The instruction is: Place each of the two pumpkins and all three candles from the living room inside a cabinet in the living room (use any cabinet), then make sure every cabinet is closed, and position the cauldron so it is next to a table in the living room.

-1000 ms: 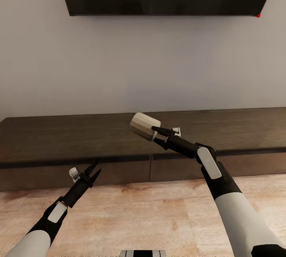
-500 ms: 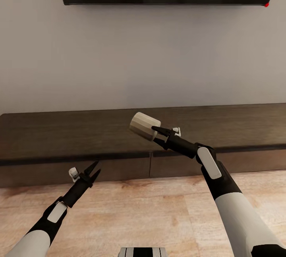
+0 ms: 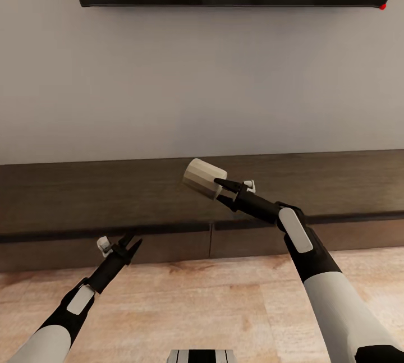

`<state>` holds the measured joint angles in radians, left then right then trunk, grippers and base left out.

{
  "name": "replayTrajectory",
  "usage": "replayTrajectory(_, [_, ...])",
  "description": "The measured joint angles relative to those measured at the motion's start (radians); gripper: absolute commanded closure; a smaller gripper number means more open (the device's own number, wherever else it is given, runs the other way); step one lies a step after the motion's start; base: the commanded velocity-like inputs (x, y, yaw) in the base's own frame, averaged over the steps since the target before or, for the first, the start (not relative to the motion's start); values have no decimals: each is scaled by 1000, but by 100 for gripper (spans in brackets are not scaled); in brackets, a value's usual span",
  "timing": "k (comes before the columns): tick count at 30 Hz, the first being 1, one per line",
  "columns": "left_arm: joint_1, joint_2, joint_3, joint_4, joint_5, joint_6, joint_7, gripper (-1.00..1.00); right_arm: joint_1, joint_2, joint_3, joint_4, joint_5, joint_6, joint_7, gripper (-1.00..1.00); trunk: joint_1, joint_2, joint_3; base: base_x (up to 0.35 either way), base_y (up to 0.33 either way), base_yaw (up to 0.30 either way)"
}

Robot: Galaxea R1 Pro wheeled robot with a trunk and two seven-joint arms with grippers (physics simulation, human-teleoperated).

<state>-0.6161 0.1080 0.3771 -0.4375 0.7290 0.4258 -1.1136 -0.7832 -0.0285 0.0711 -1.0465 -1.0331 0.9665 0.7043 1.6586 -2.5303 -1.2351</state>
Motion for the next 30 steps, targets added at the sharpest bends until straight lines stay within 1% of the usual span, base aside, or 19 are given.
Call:
replayTrajectory(7, [4,12,-7,0,-3,2,-5,-100,0,0,0,0,-2,1,0,100,0,0,0,67,-20,0])
replayTrajectory(24, [1,19,-16,1,-9,3,-2,-100,0,0,0,0,-2,0,0,100,0,0,0,2,0,0])
replayTrajectory(27, [1,19,-12,1,-9,0,1,-100,0,0,0,0,-2,0,0,100,1,0,0,-37,0,0])
replayTrajectory(29, [0,19,0,0,1,0,1,-100,0,0,0,0,-2,0,0,100,1,0,0,-94,0,0])
replayTrajectory(30, [0,19,0,0,1,0,1,-100,0,0,0,0,-2,1,0,100,1,0,0,-51,0,0])
